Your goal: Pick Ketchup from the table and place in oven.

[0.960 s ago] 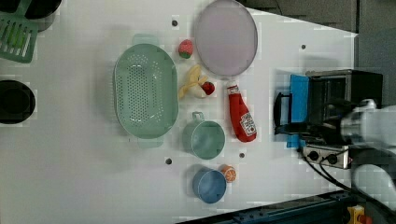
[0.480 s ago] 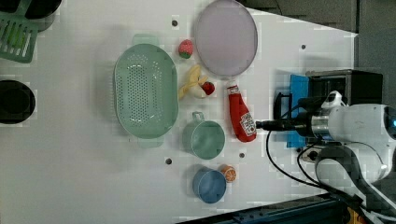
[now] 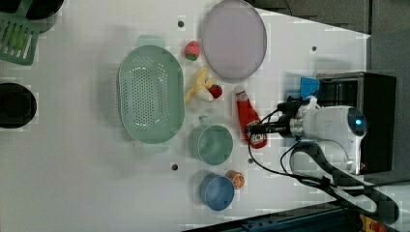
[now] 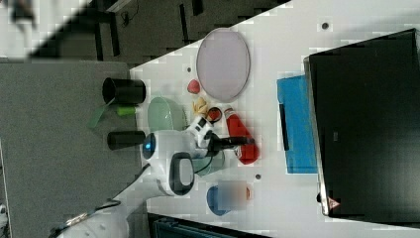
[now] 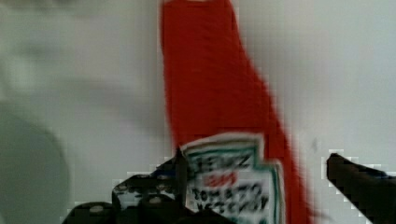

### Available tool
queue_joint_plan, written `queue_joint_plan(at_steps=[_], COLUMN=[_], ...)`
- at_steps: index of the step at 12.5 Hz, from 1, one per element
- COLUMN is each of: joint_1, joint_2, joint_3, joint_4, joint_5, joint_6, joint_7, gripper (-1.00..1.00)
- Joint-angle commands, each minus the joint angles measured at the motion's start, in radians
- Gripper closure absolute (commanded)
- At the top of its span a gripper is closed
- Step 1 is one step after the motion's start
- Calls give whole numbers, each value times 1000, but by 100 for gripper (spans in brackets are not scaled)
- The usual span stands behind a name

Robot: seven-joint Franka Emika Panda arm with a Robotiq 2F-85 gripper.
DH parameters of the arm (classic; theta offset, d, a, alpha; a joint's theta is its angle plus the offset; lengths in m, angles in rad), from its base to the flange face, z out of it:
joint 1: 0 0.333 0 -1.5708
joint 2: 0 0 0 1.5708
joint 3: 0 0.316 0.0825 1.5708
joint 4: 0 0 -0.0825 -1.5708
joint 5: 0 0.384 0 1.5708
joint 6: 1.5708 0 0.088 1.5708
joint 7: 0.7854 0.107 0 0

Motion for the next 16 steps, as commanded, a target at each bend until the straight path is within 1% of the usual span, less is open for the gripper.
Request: queue_joint_plan(at_steps=[1,4,5,6,7,9,11,14,16], joint_1=[6,7,7,6,7,7,7,8,8], joint_2=[-2,16,18,19,15,-11,-93,-300,-414], joint_3=[25,25,23,23,24,23,22,22,22], joint_4=[17,16,16,16,17,16,14,33,70], joint_5=[0,1,1,1,1,0,-2,-8,-47], joint_6=[34,35,38,39,38,35,-19,-255,-393], joint_7=[-29,-28,-28,-28,-28,-28,-24,-20,-18], gripper=[-100,-100,-69,-43,-24,-24,-24,-24,-24])
